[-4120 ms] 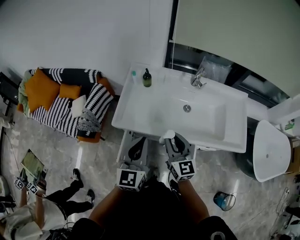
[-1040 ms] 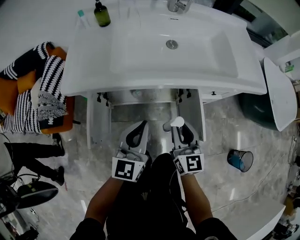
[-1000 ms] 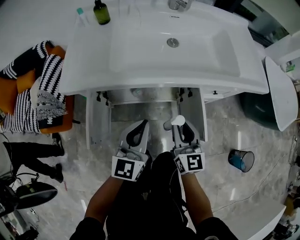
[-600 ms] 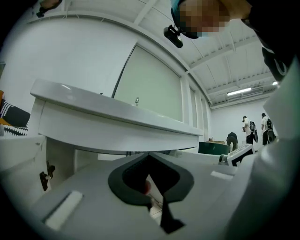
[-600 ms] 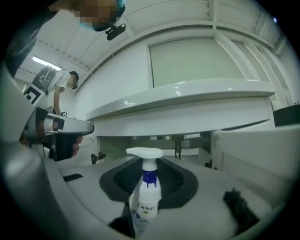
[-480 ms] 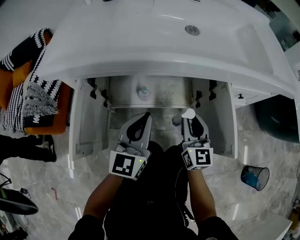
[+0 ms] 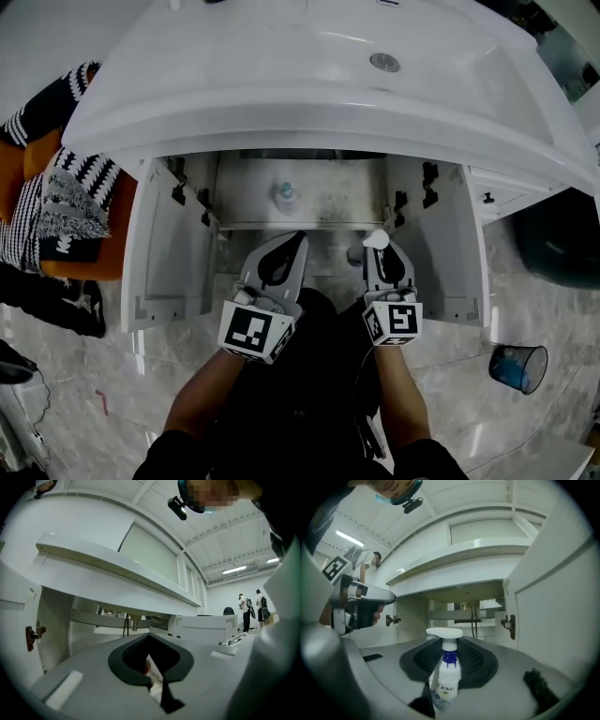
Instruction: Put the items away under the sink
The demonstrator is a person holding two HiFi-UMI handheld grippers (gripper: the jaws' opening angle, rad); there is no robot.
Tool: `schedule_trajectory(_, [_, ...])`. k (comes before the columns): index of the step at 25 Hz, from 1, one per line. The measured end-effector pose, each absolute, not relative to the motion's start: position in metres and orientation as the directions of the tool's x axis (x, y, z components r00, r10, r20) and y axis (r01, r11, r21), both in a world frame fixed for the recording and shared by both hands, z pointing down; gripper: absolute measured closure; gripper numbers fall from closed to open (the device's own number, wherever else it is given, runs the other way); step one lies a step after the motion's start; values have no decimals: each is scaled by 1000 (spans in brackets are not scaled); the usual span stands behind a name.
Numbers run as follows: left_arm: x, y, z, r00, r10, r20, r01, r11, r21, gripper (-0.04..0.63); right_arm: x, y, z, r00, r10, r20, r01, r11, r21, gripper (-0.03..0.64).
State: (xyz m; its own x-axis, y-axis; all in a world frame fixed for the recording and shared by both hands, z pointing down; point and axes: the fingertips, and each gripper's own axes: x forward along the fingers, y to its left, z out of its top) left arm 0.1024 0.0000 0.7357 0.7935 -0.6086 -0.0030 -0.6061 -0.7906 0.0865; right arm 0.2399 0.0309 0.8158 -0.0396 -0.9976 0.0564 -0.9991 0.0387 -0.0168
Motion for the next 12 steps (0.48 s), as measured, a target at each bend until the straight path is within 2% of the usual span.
schedule_trajectory(12, [113, -14, 747, 792, -611, -10, -606, -787, 121, 588, 258, 2, 856, -6, -997, 72, -1000, 5, -6, 509])
